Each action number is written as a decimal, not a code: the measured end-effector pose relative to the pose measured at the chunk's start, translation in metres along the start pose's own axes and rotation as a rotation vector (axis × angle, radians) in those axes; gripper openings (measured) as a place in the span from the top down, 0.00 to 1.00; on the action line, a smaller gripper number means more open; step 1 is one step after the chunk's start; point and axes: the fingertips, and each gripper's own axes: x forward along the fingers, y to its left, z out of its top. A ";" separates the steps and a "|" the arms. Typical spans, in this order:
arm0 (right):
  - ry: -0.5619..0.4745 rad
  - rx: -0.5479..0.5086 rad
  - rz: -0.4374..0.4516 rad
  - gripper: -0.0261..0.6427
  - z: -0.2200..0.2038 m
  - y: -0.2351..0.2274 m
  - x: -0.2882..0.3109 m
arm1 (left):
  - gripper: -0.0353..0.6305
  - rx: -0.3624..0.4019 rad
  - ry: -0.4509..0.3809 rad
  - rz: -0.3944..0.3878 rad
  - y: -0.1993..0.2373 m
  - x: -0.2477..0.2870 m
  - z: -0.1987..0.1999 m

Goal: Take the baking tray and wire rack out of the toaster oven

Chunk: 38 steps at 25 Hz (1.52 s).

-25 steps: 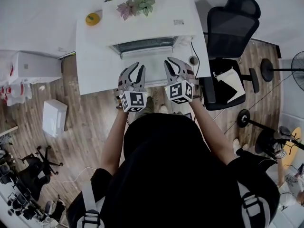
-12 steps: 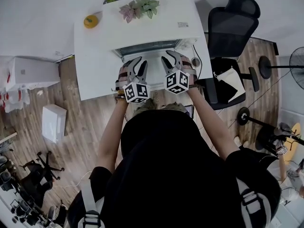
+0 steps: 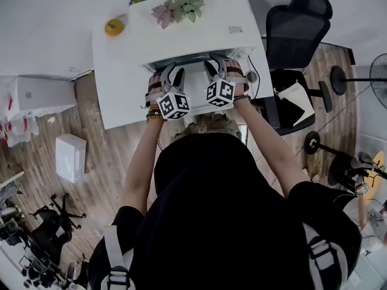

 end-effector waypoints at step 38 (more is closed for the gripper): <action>0.060 -0.159 -0.015 0.86 -0.005 -0.006 0.048 | 0.70 -0.021 0.105 0.033 0.024 0.027 -0.012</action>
